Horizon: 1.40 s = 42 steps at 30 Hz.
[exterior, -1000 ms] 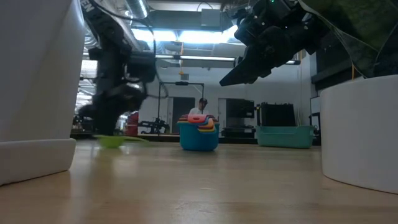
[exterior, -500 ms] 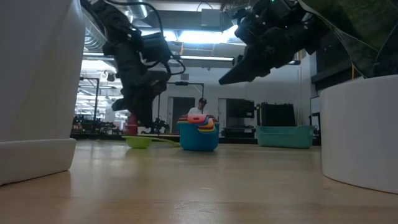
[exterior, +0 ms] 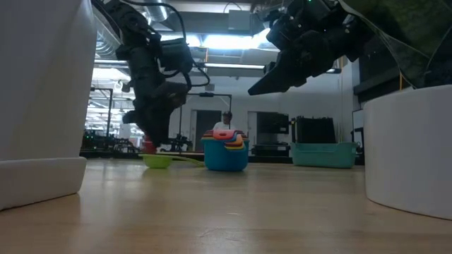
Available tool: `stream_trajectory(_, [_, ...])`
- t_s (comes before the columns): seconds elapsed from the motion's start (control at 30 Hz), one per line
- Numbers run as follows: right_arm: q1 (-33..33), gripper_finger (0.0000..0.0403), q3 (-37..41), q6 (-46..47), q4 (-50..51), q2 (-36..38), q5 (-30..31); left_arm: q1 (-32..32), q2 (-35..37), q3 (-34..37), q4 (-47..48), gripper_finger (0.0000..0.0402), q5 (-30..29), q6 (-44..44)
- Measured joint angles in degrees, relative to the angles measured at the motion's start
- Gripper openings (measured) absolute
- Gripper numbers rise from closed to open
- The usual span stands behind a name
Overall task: Nest measuring cups in basket
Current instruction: Stack the light green measuring cup on top of the red measuring cup
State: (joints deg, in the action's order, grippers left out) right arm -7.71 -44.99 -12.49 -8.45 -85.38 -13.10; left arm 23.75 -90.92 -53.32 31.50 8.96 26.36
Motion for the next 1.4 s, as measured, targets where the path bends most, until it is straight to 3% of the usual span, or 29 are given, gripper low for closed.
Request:
stream_trajectory(0.23, [-0.01,0.0106,0.00,0.00,-0.04,0.00,0.00,-1.58,-0.39,2.71,0.59,0.0136,-0.68,3.41])
stream_trajectory(0.9, [0.00,0.0106,0.00,0.00,-0.06,0.00,0.00,-4.85,-0.39,5.49,-2.81,0.0129,-2.77,6.53])
stream_trajectory(1.1, [-0.02,0.0106,0.00,0.00,-0.06,0.00,-0.02,-4.83,-0.39,5.49,-2.80,0.0101,-3.88,6.59])
stream_trajectory(1.4, [0.00,0.0106,0.00,0.00,-0.04,0.00,-0.02,-4.83,-0.39,5.49,-2.79,0.0020,-5.90,6.57])
